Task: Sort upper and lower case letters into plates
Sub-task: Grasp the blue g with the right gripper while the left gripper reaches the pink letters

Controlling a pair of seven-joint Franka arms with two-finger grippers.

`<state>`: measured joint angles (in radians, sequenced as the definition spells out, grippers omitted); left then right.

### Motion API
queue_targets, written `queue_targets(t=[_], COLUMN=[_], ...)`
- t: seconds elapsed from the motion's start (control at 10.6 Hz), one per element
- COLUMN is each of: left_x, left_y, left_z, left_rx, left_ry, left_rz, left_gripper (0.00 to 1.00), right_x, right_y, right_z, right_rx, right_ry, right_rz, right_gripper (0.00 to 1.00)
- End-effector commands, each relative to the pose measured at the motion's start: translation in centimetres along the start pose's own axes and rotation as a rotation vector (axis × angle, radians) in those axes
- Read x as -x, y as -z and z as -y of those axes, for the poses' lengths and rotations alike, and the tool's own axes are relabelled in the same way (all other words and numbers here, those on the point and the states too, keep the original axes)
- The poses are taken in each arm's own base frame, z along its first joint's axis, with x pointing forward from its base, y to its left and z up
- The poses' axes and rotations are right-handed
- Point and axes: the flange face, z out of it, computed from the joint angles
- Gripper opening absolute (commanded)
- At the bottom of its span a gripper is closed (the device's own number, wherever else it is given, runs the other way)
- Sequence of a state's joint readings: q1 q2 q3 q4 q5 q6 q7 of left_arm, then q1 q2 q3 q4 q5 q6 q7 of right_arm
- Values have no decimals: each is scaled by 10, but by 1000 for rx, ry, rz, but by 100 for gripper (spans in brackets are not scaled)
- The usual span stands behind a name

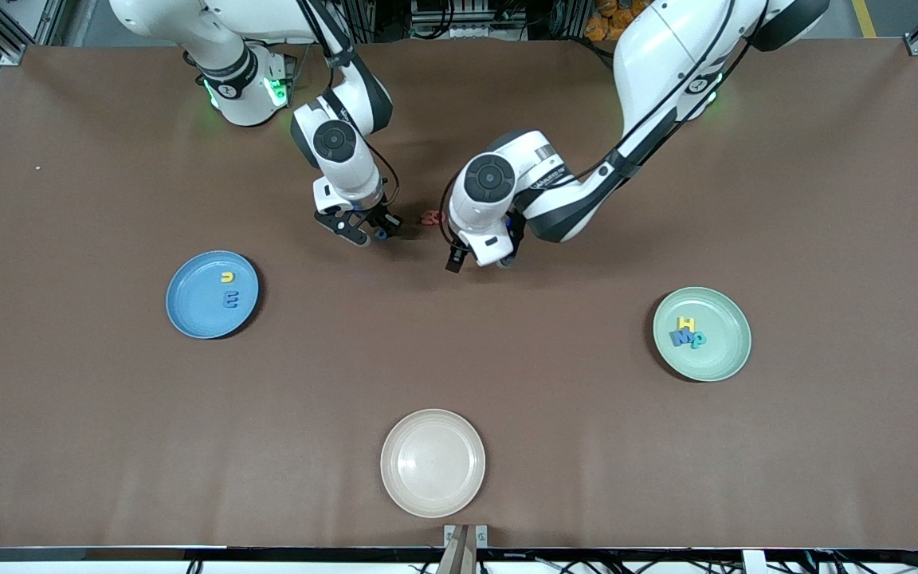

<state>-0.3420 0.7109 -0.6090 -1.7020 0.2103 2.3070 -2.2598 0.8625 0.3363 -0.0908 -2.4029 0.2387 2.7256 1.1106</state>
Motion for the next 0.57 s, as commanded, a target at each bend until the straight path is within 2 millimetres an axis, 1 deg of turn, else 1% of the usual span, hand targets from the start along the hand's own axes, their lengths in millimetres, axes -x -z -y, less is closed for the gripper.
queue_targets(t=[0.0, 0.09, 0.19, 0.28, 0.47], left_x=[8, 12, 17, 21, 30], left_y=[-18, -23, -33, -41, -52], left_z=[11, 13, 16, 19, 26], left_rx=[37, 51, 62, 75, 87], left_ry=[49, 47, 48, 58, 54], left_rz=[-12, -9, -11, -25, -49], left_gripper=[100, 100, 100, 100, 100], right_x=[4, 4, 4, 4, 1], right_y=[-6, -6, -6, -6, -5], right_z=[-4, -4, -4, -4, -5], right_rx=[7, 7, 7, 7, 14], right_ry=[-17, -17, -17, -17, -9], right_rz=[5, 5, 5, 5, 10], right_gripper=[27, 19, 10, 7, 6])
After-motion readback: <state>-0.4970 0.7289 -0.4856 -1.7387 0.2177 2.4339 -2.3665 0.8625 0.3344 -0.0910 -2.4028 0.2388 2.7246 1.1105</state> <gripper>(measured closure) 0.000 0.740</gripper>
